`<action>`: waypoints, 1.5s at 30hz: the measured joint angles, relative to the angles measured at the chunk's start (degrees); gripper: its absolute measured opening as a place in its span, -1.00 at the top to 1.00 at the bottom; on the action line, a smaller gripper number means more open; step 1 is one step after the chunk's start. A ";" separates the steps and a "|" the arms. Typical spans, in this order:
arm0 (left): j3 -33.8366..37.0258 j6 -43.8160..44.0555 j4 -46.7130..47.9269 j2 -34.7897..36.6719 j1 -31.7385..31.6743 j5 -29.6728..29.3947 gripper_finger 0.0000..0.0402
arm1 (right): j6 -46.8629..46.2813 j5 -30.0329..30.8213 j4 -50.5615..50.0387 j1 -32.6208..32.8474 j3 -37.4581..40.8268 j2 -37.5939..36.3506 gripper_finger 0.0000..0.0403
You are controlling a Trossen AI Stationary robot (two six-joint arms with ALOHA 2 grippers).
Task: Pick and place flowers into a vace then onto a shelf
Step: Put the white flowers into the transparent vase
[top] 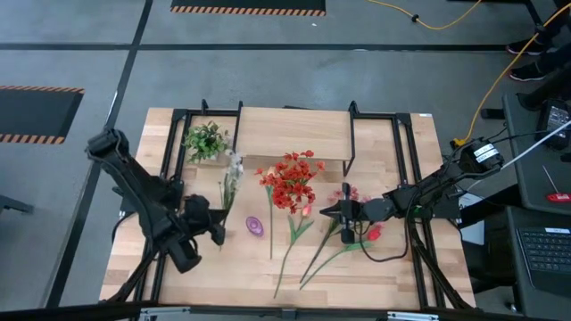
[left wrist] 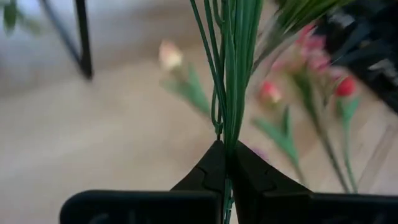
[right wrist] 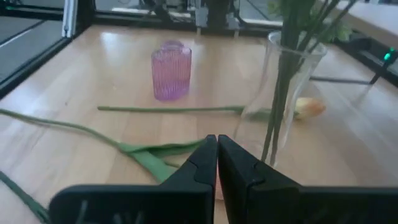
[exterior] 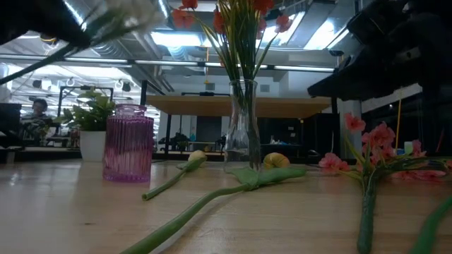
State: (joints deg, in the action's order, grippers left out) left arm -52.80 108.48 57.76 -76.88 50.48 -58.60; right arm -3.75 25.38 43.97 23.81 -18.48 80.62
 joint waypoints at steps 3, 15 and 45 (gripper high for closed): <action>-0.68 -5.75 -0.07 1.37 0.26 -4.94 0.98 | 1.20 0.00 1.90 -0.02 0.00 0.00 0.91; -4.55 -51.48 -25.18 2.53 2.60 -12.77 0.98 | -1.42 -0.14 13.50 1.59 -0.62 0.00 0.92; -4.59 -109.73 -97.36 -23.70 -7.90 22.88 0.98 | 2.43 10.02 -2.69 20.83 -16.41 5.66 0.98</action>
State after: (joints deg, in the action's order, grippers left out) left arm -57.39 -1.25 -39.60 -100.57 42.58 -35.72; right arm -1.32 35.40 41.28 44.64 -34.89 86.28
